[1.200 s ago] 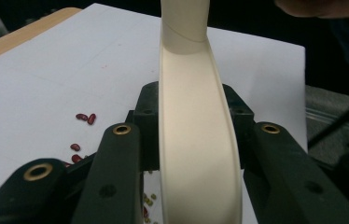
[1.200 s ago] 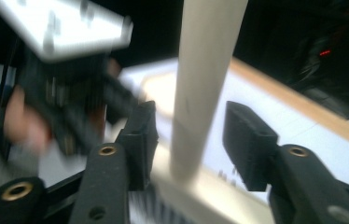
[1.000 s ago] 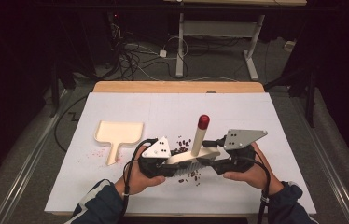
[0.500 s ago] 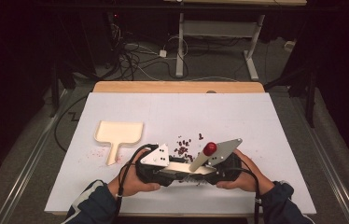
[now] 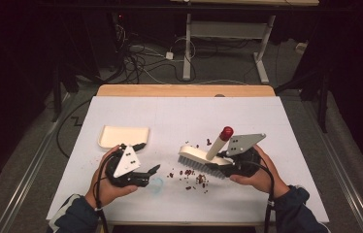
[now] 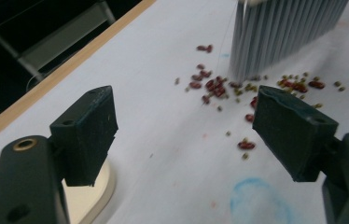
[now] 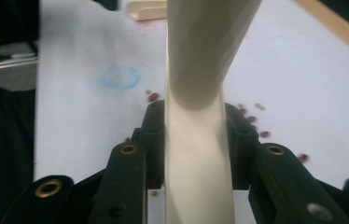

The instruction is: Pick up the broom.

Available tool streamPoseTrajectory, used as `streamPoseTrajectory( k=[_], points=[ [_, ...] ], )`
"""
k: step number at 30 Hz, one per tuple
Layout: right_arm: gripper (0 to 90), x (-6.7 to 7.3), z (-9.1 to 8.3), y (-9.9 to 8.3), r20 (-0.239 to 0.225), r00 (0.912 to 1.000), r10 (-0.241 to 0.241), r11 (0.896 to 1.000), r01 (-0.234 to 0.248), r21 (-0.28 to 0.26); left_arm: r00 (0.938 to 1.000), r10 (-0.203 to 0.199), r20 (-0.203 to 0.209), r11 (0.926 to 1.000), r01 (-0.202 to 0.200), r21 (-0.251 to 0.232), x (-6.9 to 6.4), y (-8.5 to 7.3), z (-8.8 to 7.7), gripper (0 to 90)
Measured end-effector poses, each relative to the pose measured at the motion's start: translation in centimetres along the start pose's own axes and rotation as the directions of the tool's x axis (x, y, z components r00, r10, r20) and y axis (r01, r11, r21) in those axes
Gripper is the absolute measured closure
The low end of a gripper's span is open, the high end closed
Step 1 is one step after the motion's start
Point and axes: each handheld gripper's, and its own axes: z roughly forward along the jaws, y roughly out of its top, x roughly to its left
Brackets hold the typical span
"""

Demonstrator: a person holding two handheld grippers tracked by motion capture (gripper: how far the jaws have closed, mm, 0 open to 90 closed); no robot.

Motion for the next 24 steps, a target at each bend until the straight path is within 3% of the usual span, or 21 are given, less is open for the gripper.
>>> streamPoseTrajectory(
  k=[3, 6, 11, 13, 18, 21, 24],
  points=[
    [67.5, -0.6, -0.6, -0.1, 0.051, 0.9985, 0.02, 1.0, -0.02, -0.001, 0.999, -0.039, -0.023, 0.9992, 0.039, 0.011, 0.6, -1.5, -1.0, 19.2],
    [67.5, -1.2, -1.0, -0.3, 0.093, 0.9949, 0.038, 0.999, -0.038, -0.004, 0.9978, -0.046, -0.048, 0.9983, 0.047, 0.033, 0.8, -2.8, -1.9, 18.8],
    [67.5, -2.0, -1.3, -0.8, 0.174, 0.9798, 0.098, 0.995, -0.098, -0.011, 0.9937, -0.09, -0.067, 0.9932, 0.094, 0.068, 0.9, -5.1, -3.0, 18.8],
    [67.5, -2.4, -1.4, -1.1, 0.194, 0.9738, 0.118, 0.993, -0.118, -0.012, 0.993, -0.088, -0.078, 0.9916, 0.095, 0.088, 0.9, -5.9, -3.3, 18.8],
    [67.5, -3.2, -1.7, -1.5, 0.276, 0.9485, 0.156, 0.987, -0.159, -0.014, 0.99, -0.103, -0.096, 0.9873, 0.114, 0.111, 0.9, -7.1, -3.8, 18.8],
    [67.5, -3.9, -1.9, -1.8, 0.334, 0.9255, 0.178, 0.983, -0.183, -0.019, 0.9874, -0.122, -0.1, 0.9845, 0.134, 0.114, 0.9, -7.2, -3.8, 18.8],
    [67.6, -4.8, -2.0, -2.5, 0.375, 0.9035, 0.208, 0.976, -0.214, -0.026, 0.9906, -0.092, -0.102, 0.9853, 0.105, 0.135, 0.8, -7.4, -3.4, 18.8]
  ],
)
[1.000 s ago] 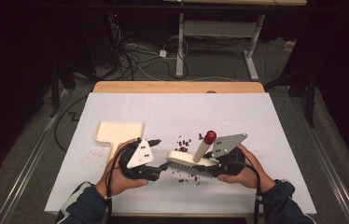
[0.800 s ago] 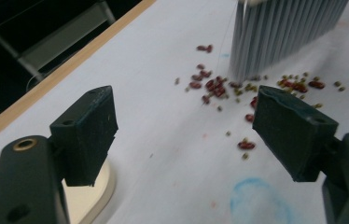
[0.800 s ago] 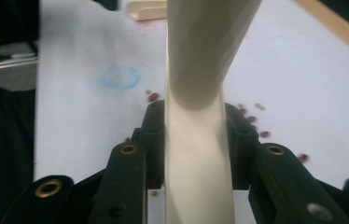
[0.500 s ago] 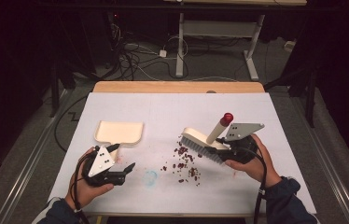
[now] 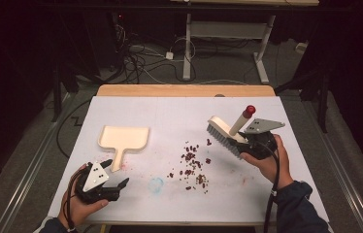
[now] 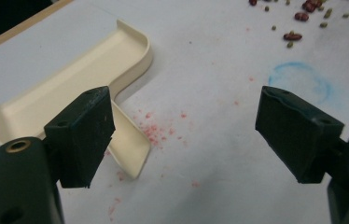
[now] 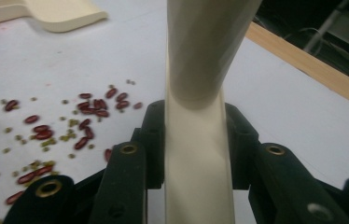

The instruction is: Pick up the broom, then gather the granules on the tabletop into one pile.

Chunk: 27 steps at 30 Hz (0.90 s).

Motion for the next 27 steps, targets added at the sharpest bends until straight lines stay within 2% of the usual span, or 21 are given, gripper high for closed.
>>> streamPoseTrajectory(
  k=[3, 5, 6, 9, 15, 18, 21, 24, 27],
  points=[
    [67.5, -1.1, 0.4, -0.4, 0.059, 0.9978, 0.03, 0.999, -0.031, 0.013, 1.0, 0.003, 0.006, 0.9998, -0.003, 0.018, 0.0, -0.2, 0.3, 18.8],
    [67.6, -1.5, 0.9, -0.4, 0.144, 0.9895, 0.017, 0.999, -0.023, 0.042, 0.9999, 0.01, 0.004, 0.9997, -0.01, 0.021, -0.1, -0.1, 0.3, 18.8],
    [67.6, -1.7, 1.2, -0.4, 0.166, 0.986, 0.021, 0.998, -0.029, 0.047, 0.9999, 0.01, 0.003, 0.9998, -0.01, 0.02, -0.1, -0.1, 0.3, 18.8],
    [67.6, -2.0, 2.4, -0.4, 0.205, 0.9784, 0.03, 0.996, -0.046, 0.071, 0.9999, 0.012, 0.005, 0.9997, -0.012, 0.023, -0.1, 0.0, 0.4, 18.8],
    [67.6, -1.7, 5.0, -0.2, 0.269, 0.9628, -0.025, 0.99, -0.013, 0.139, 0.9998, 0.013, 0.012, 0.9991, -0.013, 0.041, -0.2, -0.2, 0.6, 18.8],
    [67.6, -1.5, 6.2, -0.1, 0.278, 0.9596, -0.047, 0.987, 0.001, 0.162, 0.9998, 0.015, 0.011, 0.9987, -0.016, 0.049, -0.2, -0.4, 0.6, 18.9],
    [67.6, -0.9, 7.1, 0.4, 0.263, 0.9629, -0.06, 0.985, 0.016, 0.169, 0.9998, 0.016, 0.008, 0.9987, -0.017, 0.048, -0.2, -0.3, 0.7, 18.8],
    [67.6, 0.3, 8.2, 0.9, 0.239, 0.9667, -0.092, 0.982, 0.049, 0.182, 0.9995, 0.027, 0.014, 0.9979, -0.028, 0.058, -0.3, -0.1, 0.9, 18.9],
    [67.5, 1.6, 9.2, 1.4, 0.23, 0.9637, -0.137, 0.977, 0.093, 0.192, 0.9992, 0.03, 0.028, 0.9969, -0.032, 0.072, -0.5, 0.0, 1.2, 18.8]
  ],
)
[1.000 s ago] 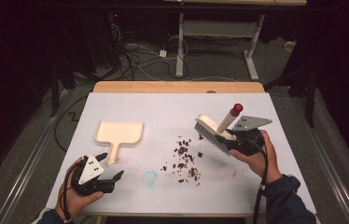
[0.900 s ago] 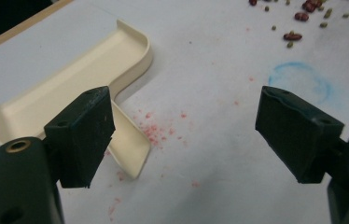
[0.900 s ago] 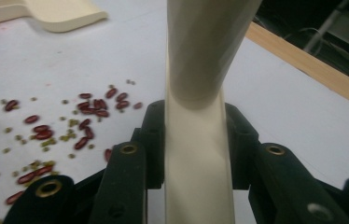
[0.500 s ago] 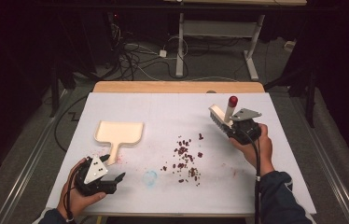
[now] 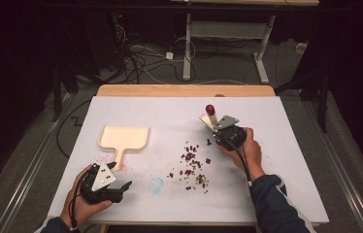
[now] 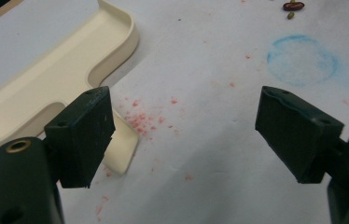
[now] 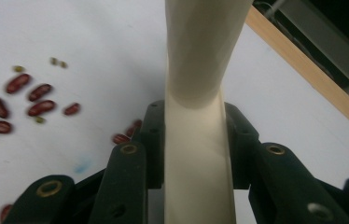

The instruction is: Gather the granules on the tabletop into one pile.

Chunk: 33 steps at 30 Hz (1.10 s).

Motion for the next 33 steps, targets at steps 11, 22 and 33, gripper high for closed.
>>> streamPoseTrajectory(
  k=[11, 22, 33],
  points=[
    [67.2, 4.3, -0.4, 1.3, -0.172, 0.977, -0.127, 0.988, 0.109, -0.107, 1.0, 0.0, 0.008, 1.0, 0.0, 0.0, -0.2, 0.0, -0.2, 18.8],
    [66.6, 6.1, -1.6, 0.7, -0.254, 0.9296, -0.267, 0.959, 0.231, -0.163, 0.9998, 0.0, 0.022, 0.9999, -0.001, 0.014, -0.2, -0.1, 0.0, 18.8],
    [66.9, 6.3, -4.2, -0.8, -0.322, 0.8769, -0.357, 0.929, 0.295, -0.225, 0.9995, 0.011, 0.031, 0.9998, -0.011, 0.017, -0.4, 0.1, 0.0, 18.8]
  ],
)
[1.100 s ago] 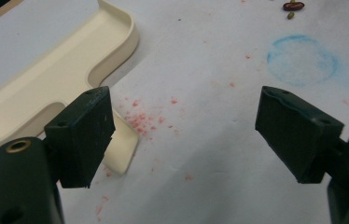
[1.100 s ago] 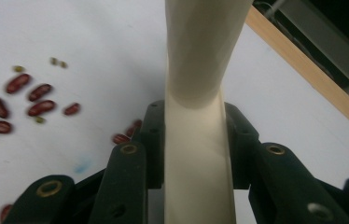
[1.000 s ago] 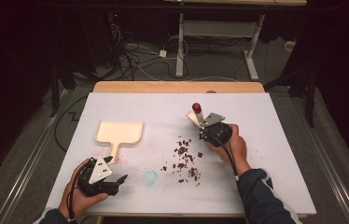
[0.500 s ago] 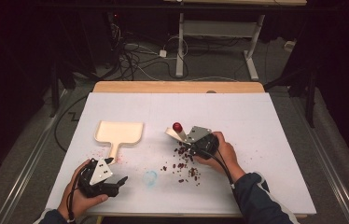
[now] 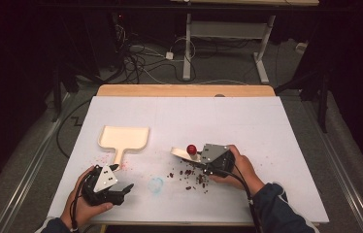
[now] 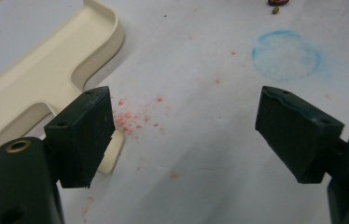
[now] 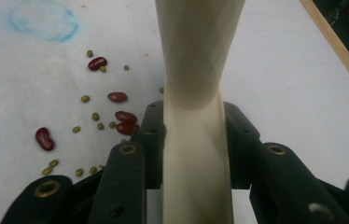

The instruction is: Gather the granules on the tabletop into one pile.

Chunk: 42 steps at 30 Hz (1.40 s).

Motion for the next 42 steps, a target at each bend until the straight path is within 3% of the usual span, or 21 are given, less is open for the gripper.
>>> streamPoseTrajectory(
  k=[6, 12, 18, 22, 24, 26, 29, 31, 34, 38, 40, 42],
  points=[
    [67.3, -0.3, -1.0, -0.1, -0.015, 0.9999, 0.0, 1.0, 0.0, -0.023, 0.9999, 0.012, -0.002, 0.9999, -0.012, 0.0, 0.0, 0.0, 0.1, 18.8],
    [67.5, -0.6, -1.5, -0.1, 0.014, 0.9999, -0.004, 0.999, 0.005, -0.032, 0.9999, 0.013, 0.002, 0.9999, -0.013, 0.003, 0.0, 0.1, 0.2, 18.8],
    [67.5, -1.0, -3.4, 0.4, 0.044, 0.9985, 0.033, 0.995, -0.029, -0.096, 1.0, 0.007, 0.001, 0.9999, -0.007, 0.009, 0.0, 0.1, 0.1, 18.8],
    [67.5, -0.7, -5.1, 1.0, -0.001, 0.9977, 0.067, 0.987, -0.067, -0.148, 1.0, 0.005, -0.004, 1.0, -0.005, 0.006, 0.1, 0.0, -0.1, 18.8],
    [67.5, -0.4, -5.7, 1.3, -0.046, 0.9961, 0.076, 0.983, -0.082, -0.163, 0.9999, 0.008, -0.009, 1.0, -0.008, -0.001, 0.2, 0.0, -0.1, 18.8],
    [67.5, 0.2, -6.2, 1.6, -0.104, 0.9913, 0.081, 0.981, -0.098, -0.17, 0.9999, 0.009, -0.011, 1.0, -0.009, -0.001, 0.2, 0.0, -0.1, 18.8],
    [67.5, 1.5, -6.5, 1.8, -0.196, 0.9767, 0.086, 0.979, -0.12, -0.167, 1.0, 0.002, -0.006, 1.0, -0.002, 0.005, 0.1, 0.0, -0.1, 18.8],
    [67.5, 2.4, -6.3, 1.8, -0.251, 0.9652, 0.075, 0.981, -0.116, -0.154, 1.0, 0.001, -0.006, 1.0, -0.001, 0.005, 0.1, 0.0, -0.1, 18.8],
    [67.5, 3.8, -5.7, 1.8, -0.333, 0.9408, 0.064, 0.985, -0.114, -0.133, 0.9999, 0.009, -0.013, 1.0, -0.009, 0.001, 0.2, 0.1, -0.1, 18.8],
    [67.5, 4.8, -4.6, 1.4, -0.392, 0.917, 0.074, 0.989, -0.117, -0.088, 0.9999, 0.009, -0.012, 1.0, -0.009, 0.004, 0.3, 0.1, -0.1, 18.8],
    [67.5, 4.9, -3.9, 1.1, -0.395, 0.9158, 0.075, 0.992, -0.11, -0.065, 1.0, 0.002, -0.006, 1.0, -0.002, 0.009, 0.2, 0.1, -0.1, 18.8],
    [67.5, 4.5, -3.5, 0.8, -0.402, 0.91, 0.103, 0.987, -0.145, -0.074, 1.0, 0.002, -0.004, 1.0, -0.002, 0.008, 0.1, 0.0, 0.0, 18.8]
  ],
)
